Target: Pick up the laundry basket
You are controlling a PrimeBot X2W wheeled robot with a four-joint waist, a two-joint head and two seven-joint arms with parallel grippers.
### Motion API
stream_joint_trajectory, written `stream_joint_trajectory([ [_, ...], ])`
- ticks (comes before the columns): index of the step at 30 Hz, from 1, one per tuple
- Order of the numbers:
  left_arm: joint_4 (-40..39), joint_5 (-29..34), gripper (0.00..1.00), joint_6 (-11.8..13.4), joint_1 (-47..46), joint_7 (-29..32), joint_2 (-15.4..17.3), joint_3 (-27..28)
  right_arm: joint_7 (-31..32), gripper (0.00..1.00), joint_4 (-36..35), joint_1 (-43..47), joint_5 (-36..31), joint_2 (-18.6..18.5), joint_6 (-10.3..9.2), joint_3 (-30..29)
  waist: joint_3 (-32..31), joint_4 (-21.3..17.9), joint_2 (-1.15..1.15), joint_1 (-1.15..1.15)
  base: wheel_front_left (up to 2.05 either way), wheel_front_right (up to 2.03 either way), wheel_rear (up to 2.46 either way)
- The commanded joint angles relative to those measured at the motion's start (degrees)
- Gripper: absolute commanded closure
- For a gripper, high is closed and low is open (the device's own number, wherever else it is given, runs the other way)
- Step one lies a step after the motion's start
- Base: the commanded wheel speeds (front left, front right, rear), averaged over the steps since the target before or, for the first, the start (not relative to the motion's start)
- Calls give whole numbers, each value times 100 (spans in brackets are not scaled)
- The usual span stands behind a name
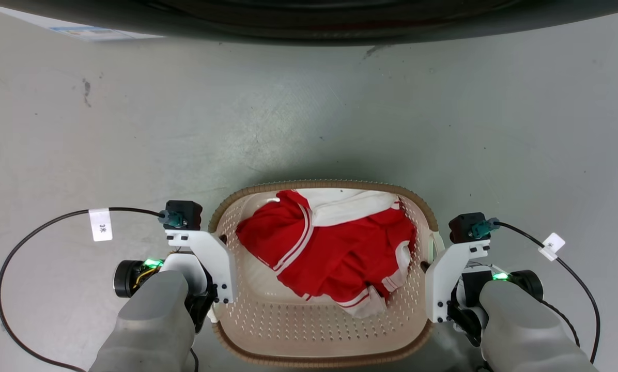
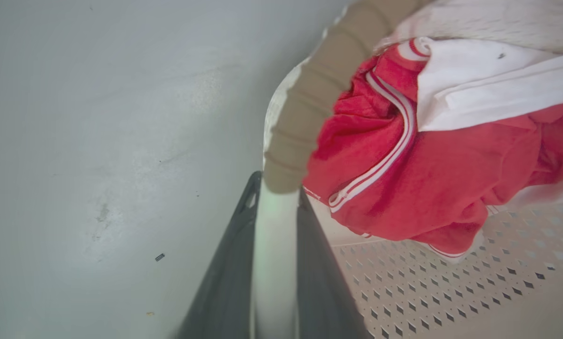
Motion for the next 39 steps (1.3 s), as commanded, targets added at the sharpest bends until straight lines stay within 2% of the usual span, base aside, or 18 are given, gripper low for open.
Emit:
stream_joint_trajectory([
  [1, -62, -80, 100, -1, 29, 66, -82, -26, 78, 100, -4, -65, 67, 44, 11, 73, -77, 24, 0, 0, 0, 0, 0],
  [7, -130, -317, 100, -13, 45, 492, -142, -186, 446, 100, -25, -156, 320, 68, 12, 222, -413, 53, 0, 0, 0, 0, 0],
  [23, -105, -1058, 100, -29, -42, 2160, -76, -507, 2388, 100, 8, -389, 1035, 94, 34, 617, -1772, 12, 0, 0, 0, 0, 0],
  [39, -17, -1322, 100, -28, -167, 3191, -72, -791, 3522, 100, 237, -502, 1193, 83, 33, 612, -3028, 52, 0, 0, 0, 0, 0],
])
